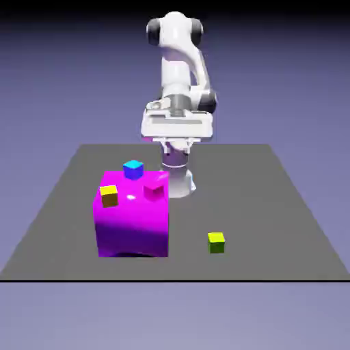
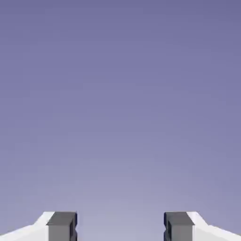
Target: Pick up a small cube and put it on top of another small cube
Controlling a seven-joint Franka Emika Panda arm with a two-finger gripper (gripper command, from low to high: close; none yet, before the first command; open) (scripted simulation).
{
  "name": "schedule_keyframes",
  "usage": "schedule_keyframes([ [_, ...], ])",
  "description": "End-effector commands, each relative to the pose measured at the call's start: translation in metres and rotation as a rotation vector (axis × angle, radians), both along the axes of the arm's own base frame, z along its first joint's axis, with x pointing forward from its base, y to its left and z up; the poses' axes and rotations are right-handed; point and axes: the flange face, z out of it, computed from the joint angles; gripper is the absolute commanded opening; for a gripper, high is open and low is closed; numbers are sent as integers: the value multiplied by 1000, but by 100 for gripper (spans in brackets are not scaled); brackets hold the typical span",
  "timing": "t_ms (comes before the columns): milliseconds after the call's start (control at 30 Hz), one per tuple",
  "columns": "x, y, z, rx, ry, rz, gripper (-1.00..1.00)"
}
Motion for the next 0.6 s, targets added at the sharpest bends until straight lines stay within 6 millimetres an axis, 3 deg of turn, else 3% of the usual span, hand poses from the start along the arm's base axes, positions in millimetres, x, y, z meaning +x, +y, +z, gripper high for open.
schedule_keyframes([
  [0, 5, 7, -12, 5, 40, 4, 0],
  [300, 26, 70, -131, 17, 403, 25, 0],
  [567, 6, 124, -242, -22, 720, 23, 0],
])
